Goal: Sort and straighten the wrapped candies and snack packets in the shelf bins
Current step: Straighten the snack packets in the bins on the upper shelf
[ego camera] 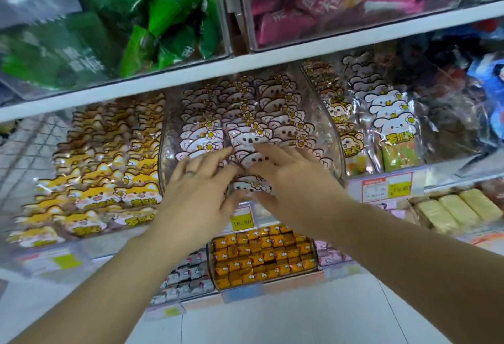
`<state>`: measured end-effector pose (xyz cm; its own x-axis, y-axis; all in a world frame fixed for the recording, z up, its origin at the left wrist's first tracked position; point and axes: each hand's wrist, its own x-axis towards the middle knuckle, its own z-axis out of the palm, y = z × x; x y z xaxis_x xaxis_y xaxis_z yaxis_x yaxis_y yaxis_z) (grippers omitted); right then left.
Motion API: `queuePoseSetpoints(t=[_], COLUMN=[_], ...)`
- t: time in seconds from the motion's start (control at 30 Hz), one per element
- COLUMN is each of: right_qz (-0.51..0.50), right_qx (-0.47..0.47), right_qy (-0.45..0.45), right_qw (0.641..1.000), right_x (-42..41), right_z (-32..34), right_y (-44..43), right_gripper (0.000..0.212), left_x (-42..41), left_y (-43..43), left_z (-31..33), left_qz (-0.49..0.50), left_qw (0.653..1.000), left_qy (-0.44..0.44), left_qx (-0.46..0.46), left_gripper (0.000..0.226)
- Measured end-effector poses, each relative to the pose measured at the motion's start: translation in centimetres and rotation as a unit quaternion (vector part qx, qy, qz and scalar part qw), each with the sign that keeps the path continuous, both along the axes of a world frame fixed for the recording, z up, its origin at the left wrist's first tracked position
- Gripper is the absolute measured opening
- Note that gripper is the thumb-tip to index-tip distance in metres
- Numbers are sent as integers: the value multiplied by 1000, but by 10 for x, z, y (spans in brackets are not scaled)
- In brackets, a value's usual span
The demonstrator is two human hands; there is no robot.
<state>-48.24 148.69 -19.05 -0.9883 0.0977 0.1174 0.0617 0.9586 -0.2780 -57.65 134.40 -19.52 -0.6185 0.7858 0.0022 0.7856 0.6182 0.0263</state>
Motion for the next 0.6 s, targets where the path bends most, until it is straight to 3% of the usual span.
queuePoseSetpoints(t=[0.1,0.2,0.43,0.6], right_qz=[-28,-17,54,38], right_qx=[16,4,18,2], right_qy=[1,-6,-39,6], right_qw=[999,1000,998,999], right_x=[-15,-19,-24,-21], right_z=[-4,-2,6,-6], right_y=[-1,6,25,31], right_gripper=[31,19,14,9], left_x=[-4,-10,-17,-19], left_y=[6,5,1,3], left_z=[-2,-4,-4,-7], left_qz=[24,30,11,9], left_qw=[1000,999,1000,1000], left_qy=[12,12,17,-2], left_qx=[6,21,-9,9], left_gripper=[37,44,55,44])
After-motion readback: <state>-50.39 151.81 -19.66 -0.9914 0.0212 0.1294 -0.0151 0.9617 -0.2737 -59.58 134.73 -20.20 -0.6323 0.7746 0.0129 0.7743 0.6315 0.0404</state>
